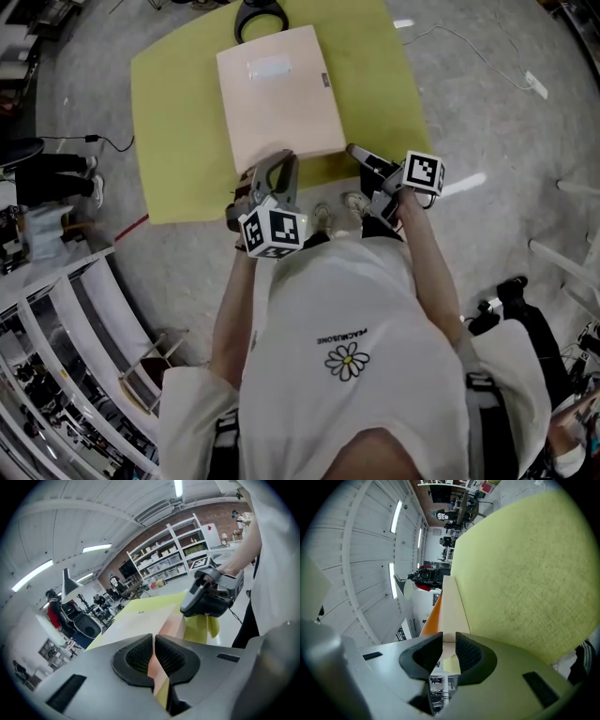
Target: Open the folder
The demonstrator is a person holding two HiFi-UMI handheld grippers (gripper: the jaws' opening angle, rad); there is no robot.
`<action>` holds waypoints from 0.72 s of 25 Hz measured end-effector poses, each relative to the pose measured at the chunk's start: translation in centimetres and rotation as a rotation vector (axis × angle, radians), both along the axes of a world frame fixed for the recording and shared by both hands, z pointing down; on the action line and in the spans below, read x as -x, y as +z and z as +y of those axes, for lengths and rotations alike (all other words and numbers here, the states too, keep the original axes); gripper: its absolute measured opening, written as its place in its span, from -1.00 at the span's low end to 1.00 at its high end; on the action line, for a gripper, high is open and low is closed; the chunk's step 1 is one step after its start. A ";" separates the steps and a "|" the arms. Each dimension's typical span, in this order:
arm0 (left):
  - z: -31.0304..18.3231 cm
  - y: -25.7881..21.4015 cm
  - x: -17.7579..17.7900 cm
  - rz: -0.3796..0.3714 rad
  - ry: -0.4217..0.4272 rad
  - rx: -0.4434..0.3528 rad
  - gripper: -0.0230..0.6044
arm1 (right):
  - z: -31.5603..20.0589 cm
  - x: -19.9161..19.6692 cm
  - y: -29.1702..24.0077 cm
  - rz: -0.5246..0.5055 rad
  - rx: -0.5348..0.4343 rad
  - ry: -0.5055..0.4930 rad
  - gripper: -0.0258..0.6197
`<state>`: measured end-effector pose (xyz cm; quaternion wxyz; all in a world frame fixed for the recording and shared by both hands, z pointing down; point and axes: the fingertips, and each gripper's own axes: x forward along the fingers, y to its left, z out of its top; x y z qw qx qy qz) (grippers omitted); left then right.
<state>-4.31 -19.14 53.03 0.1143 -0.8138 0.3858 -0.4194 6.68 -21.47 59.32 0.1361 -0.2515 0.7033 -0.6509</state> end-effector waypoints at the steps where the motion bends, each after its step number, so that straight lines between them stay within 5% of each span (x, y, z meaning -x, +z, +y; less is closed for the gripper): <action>1: -0.1 -0.2 0.1 0.022 -0.017 -0.002 -0.84 | -0.1 0.0 0.0 0.005 0.001 -0.002 -0.69; 4: -1.3 -2.6 1.4 0.163 -0.138 -0.047 -0.85 | 0.0 -0.2 0.8 0.059 0.035 -0.008 -0.66; 5: -2.1 -4.2 2.2 0.242 -0.197 -0.069 -0.87 | 0.3 -0.1 1.4 0.115 0.053 -0.025 -0.91; 8: -3.4 -8.7 3.9 0.414 -0.297 -0.122 -0.87 | 1.1 0.4 1.9 0.257 -0.002 -0.116 -0.90; 13: -2.4 -10.6 6.5 0.512 -0.392 -0.158 -0.88 | 0.5 -0.9 1.6 0.169 0.047 -0.028 -0.90; 18: -1.8 -11.1 8.9 0.684 -0.484 -0.134 -0.88 | -1.5 -2.7 -1.6 0.145 -0.006 0.070 -0.90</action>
